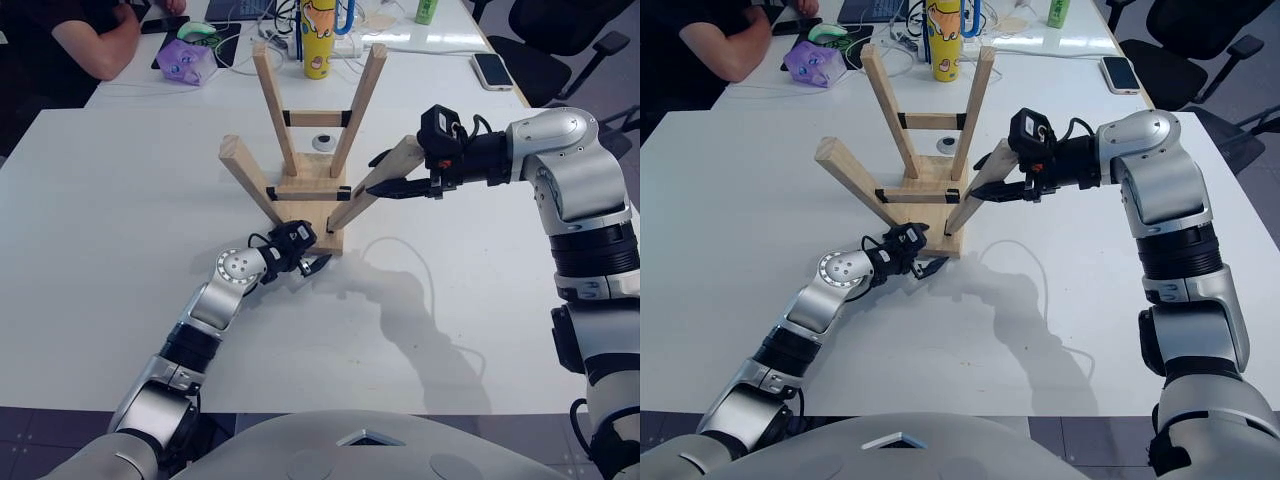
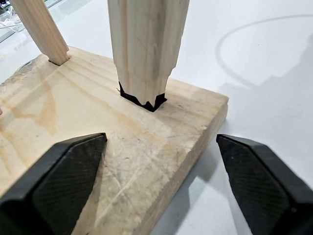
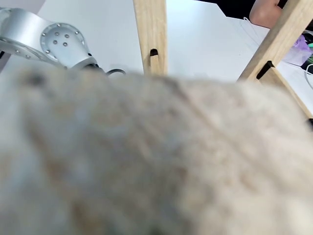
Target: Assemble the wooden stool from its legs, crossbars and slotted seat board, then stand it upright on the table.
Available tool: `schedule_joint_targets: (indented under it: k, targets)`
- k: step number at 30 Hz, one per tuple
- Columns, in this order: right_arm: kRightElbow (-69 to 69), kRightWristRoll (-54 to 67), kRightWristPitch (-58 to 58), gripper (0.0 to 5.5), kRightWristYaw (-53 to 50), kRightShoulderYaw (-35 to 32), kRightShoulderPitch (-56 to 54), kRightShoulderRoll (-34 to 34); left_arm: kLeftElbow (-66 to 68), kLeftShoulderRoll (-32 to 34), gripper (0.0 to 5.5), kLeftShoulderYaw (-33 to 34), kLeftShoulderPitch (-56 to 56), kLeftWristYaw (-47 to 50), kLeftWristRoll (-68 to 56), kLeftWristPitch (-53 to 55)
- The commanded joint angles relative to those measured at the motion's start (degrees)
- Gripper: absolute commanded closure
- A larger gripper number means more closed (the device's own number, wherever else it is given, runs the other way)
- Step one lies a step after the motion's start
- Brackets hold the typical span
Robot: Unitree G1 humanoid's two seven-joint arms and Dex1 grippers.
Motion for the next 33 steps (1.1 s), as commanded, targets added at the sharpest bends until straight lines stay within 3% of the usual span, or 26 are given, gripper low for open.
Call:
schedule_joint_targets:
  k: [1,10,19,26,33]
  targets:
    - [-0.22,-1.28,3.57,3.45,-0.66,5.53,5.34,1.64,4.24,0.18,1.33,-2.08,3.03,-1.22,0.71,3.71]
    - [-0.31,0.22,4.44,3.45,-3.99,6.39,5.98,5.51,4.78,-0.09,1.33,-2.37,2.93,-1.43,0.72,3.34]
    - [12.59,6.24,-3.08,3.45,-3.82,-0.87,7.88,12.80,5.25,-0.08,1.33,-3.03,2.44,-2.04,0.94,3.07]
    - [8.51,9.40,-5.35,3.45,-0.14,0.76,14.09,13.11,4.30,0.45,1.33,-3.12,3.19,-2.22,0.80,3.55]
    - [19.31,9.48,-8.56,3.43,-6.11,-4.00,9.69,18.59,3.75,0.35,1.33,-3.24,3.59,-2.23,0.52,4.24]
